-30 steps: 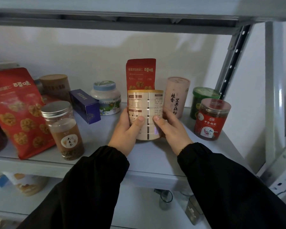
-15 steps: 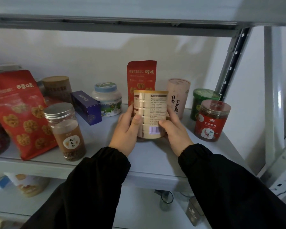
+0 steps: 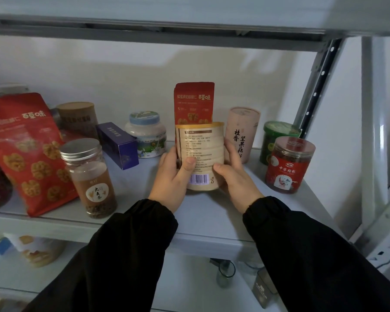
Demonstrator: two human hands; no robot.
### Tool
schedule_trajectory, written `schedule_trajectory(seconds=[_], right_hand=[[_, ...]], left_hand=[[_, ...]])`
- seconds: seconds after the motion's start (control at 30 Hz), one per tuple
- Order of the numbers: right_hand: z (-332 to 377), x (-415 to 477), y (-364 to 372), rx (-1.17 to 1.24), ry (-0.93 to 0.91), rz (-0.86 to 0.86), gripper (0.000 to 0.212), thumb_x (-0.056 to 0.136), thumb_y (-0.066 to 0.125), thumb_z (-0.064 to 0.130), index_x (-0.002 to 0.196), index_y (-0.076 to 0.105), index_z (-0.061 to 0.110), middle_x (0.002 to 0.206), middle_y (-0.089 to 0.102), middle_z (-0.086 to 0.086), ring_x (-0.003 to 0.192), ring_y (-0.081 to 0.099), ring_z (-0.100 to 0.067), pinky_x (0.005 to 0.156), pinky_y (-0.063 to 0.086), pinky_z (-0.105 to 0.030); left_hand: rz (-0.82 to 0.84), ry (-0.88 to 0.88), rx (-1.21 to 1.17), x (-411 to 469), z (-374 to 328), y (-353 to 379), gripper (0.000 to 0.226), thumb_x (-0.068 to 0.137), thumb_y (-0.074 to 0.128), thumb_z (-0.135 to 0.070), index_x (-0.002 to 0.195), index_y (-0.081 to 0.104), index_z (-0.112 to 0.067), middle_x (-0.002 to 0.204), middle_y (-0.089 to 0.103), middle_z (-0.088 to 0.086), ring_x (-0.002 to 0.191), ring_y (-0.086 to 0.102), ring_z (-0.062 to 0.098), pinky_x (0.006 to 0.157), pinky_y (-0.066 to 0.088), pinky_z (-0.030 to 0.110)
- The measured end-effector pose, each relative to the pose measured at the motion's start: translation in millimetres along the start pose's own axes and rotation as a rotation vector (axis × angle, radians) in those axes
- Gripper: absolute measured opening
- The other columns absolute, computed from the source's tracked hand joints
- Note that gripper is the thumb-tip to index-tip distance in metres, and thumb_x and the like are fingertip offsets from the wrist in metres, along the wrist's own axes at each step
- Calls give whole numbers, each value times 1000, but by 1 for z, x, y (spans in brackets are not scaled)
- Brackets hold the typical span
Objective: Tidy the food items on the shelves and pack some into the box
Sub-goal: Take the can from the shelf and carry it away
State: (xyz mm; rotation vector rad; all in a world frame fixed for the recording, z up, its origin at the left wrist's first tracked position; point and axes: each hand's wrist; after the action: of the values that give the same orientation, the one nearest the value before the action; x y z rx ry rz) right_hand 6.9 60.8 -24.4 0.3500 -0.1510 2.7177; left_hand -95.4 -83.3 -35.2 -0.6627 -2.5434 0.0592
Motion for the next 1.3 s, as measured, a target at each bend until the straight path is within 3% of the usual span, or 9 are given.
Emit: schedule_trajectory(seconds=[0.17,0.3,0.37,0.47,0.63,0.8,1.0,1.17,1.3], right_hand=[[1,-4,-1,-84,-36,-61,74,91,66,19,147,33,54,125,68,2,112,70,-16,99,57,-38],[-1,-3,-3,-235,-47,-82,97,87,83,23,159,22,44,134,58,9,118,61,-3,94,52,-19],[-2,-1,-2,-291,-26,-64,111,75,91,41,161,21,44,139,54,10,124,57,-2,102,51,-25],[-5,3,-2,-363,-46,-26,99,66,87,65,151,38,53,145,53,3,130,55,-12,111,50,-40],[-5,0,-2,-130,-1,102,84,90,74,21,139,26,70,137,66,4,124,64,-9,103,52,-30],[-4,-3,-4,-160,-23,27,92,92,76,14,143,23,69,137,67,8,122,66,-9,108,53,-44],[-4,3,-2,-324,-61,-48,104,64,85,74,153,37,53,152,51,8,136,53,-10,111,50,-44],[-6,3,-4,-133,-20,47,84,79,88,39,145,40,60,138,65,18,126,61,-3,105,51,-30],[-9,7,-3,-123,6,65,85,80,79,40,150,34,61,136,68,7,125,64,-11,105,51,-32]], left_hand=[[-5,-71,-41,-2,-5,0,18,110,45,-29,124,54,-35,104,69,-25,96,64,-17,77,48,5],[-5,-93,-18,1,-6,-2,37,104,50,-47,132,62,-27,121,68,-6,109,65,-2,92,57,23],[6,-120,3,1,-3,-1,52,86,66,-61,132,62,-37,131,65,1,120,65,14,99,58,43],[7,-121,30,0,-3,1,55,79,76,-54,130,62,-38,129,67,-1,119,66,16,99,57,46],[-54,-100,-86,-2,-7,-2,35,98,64,-11,126,51,-27,117,68,-11,101,69,-3,78,58,20],[-45,-142,-124,0,-8,-1,21,104,55,-20,119,55,-35,118,69,-6,102,71,4,78,60,24],[11,-135,30,1,1,0,59,71,76,-56,126,65,-38,128,64,3,117,66,16,100,56,46],[-44,-93,-32,-1,-8,0,50,75,77,-39,122,61,-35,121,69,-5,109,69,8,89,60,31],[-57,-70,-107,0,-7,0,44,91,74,-13,121,55,-37,116,72,-11,101,71,0,78,60,21]])
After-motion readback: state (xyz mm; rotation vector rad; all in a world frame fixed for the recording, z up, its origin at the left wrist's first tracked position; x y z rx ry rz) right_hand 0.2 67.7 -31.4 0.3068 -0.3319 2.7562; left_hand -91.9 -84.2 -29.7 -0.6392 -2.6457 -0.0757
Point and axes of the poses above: each hand's wrist, its own x-axis towards the middle knuckle, its own y-axis out of the palm, z = x × y
